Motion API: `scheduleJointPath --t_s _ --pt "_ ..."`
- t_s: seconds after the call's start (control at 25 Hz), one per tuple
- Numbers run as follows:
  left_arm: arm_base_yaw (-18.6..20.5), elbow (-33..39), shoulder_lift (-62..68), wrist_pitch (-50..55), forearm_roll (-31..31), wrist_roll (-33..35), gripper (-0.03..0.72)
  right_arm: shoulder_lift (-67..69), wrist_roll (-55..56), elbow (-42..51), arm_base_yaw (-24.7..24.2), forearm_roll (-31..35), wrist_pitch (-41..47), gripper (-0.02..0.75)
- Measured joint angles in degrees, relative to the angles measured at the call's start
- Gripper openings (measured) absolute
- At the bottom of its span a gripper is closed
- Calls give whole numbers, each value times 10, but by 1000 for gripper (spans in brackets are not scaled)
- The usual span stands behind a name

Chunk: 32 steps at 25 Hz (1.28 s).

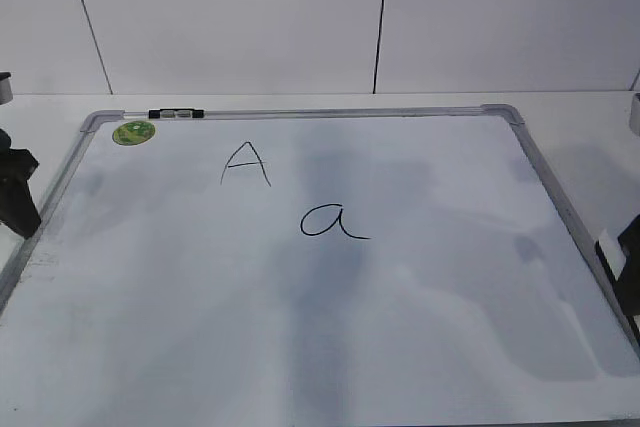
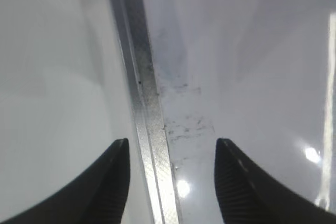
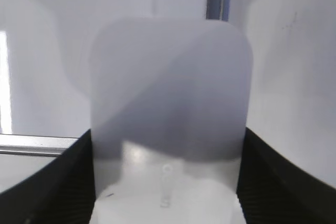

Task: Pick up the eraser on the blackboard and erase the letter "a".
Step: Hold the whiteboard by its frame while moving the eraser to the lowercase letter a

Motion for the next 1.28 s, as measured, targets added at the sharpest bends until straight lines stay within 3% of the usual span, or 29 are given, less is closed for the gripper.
scheduleJointPath --t_s 0.24,0.72,0.92,1.28 --pt "32 -19 24 22 -24 6 393 0 0 0 0 0 -3 540" --pt "33 -25 40 20 -36 18 339 0 0 0 0 0 -10 540" --pt "33 -25 40 17 -37 19 269 0 0 0 0 0 -12 540" --pt "33 -26 61 14 -40 20 255 0 0 0 0 3 -12 540"
